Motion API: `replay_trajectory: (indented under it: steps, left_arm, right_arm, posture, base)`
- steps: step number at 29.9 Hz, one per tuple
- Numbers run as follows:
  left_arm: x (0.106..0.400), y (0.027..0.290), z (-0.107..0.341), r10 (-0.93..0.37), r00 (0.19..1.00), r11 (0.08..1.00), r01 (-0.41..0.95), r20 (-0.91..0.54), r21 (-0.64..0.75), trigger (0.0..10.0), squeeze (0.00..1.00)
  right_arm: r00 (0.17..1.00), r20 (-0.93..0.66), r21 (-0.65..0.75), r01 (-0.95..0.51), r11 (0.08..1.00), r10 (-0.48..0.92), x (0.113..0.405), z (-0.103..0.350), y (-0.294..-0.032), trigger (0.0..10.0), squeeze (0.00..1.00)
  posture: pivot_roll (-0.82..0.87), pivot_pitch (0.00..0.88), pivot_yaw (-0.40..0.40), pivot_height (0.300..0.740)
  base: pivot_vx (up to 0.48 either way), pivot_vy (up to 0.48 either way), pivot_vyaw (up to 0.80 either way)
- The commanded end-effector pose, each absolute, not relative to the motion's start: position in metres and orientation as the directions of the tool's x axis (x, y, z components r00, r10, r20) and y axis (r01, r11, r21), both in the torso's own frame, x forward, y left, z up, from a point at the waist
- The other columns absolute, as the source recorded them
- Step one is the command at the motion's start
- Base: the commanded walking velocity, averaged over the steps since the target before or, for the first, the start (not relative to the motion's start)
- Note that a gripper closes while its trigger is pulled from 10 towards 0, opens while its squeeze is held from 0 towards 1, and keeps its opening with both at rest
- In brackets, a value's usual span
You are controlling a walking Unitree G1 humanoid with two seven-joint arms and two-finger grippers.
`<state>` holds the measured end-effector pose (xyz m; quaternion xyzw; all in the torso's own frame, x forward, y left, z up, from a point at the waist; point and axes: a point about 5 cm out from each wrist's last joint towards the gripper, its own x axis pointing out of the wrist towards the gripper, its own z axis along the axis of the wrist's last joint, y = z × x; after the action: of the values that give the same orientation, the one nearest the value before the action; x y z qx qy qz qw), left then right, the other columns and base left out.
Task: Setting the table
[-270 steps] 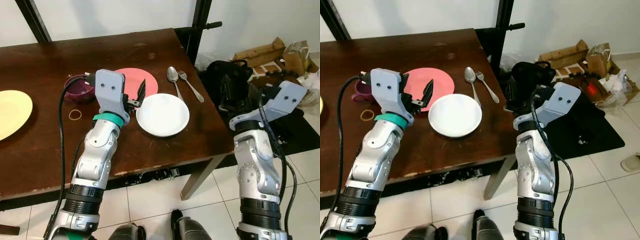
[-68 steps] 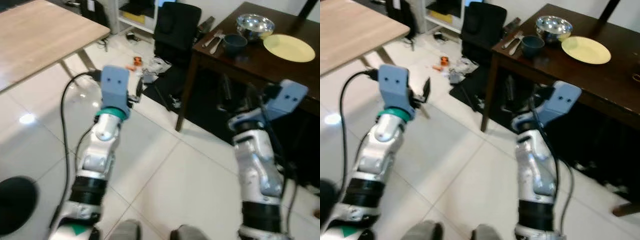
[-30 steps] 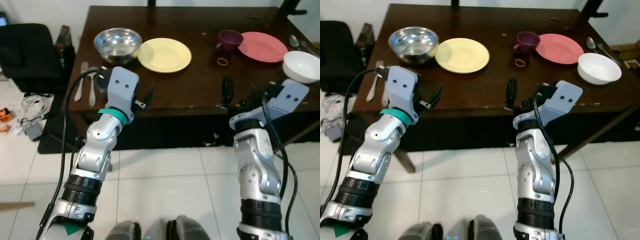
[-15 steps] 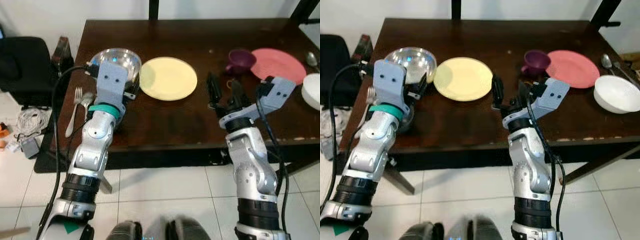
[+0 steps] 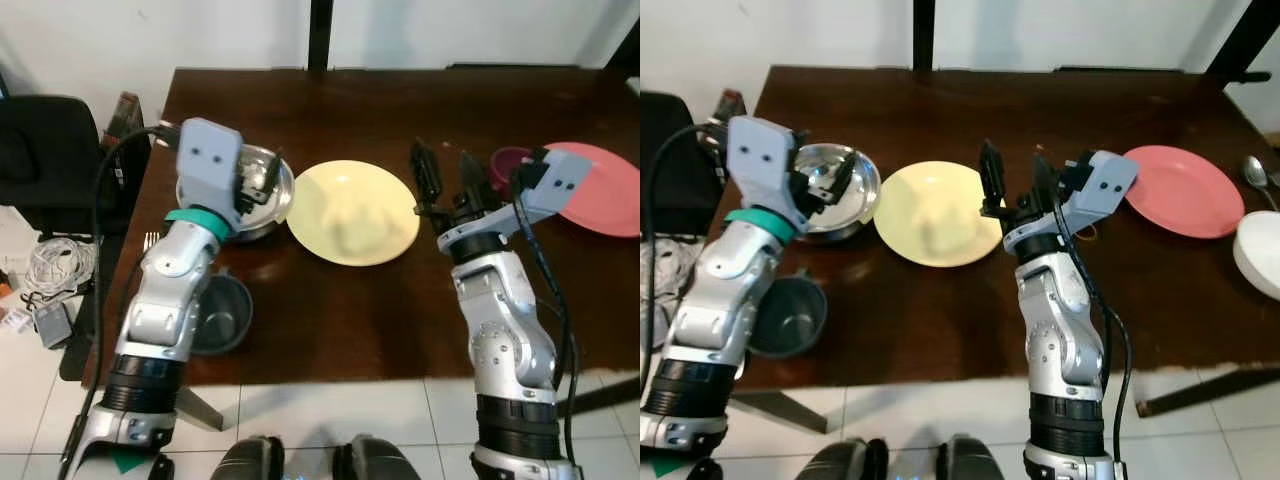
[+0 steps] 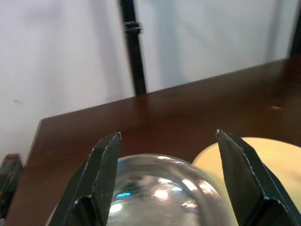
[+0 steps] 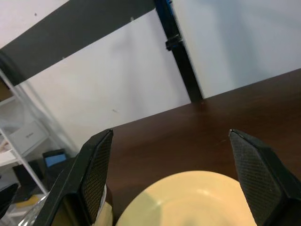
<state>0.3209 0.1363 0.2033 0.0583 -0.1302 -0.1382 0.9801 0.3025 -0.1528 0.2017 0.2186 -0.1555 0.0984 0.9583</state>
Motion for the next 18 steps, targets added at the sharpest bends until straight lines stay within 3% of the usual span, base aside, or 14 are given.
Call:
replay_trajectory:
  steps: [1, 12, 18]
  left_arm:
    - [0.316, 0.141, 0.206, -0.281, 0.929, 0.955, 0.247, 0.239, 0.164, 10.0, 0.00]
    - [0.323, 0.155, 0.222, -0.273, 0.942, 0.951, 0.235, 0.193, 0.199, 10.0, 0.00]
    - [0.350, 0.189, 0.229, -0.198, 0.980, 0.961, 0.187, 0.036, 0.202, 10.0, 0.00]
  right_arm:
    - [0.937, 0.330, 0.395, -0.251, 0.884, 0.119, 0.301, 0.199, -0.157, 10.0, 0.00]
    - [0.939, 0.324, 0.391, -0.243, 0.887, 0.114, 0.301, 0.198, -0.159, 10.0, 0.00]
    - [0.941, 0.319, 0.395, -0.240, 0.887, 0.113, 0.300, 0.197, -0.158, 10.0, 0.00]
  posture:
    - [-0.01, 0.000, 0.050, 0.740]
    - [0.00, 0.000, 0.046, 0.740]
    - [0.02, 0.000, 0.046, 0.740]
  base:
    - [0.000, 0.000, 0.00]
    - [0.000, 0.000, 0.00]
    - [0.000, 0.000, 0.00]
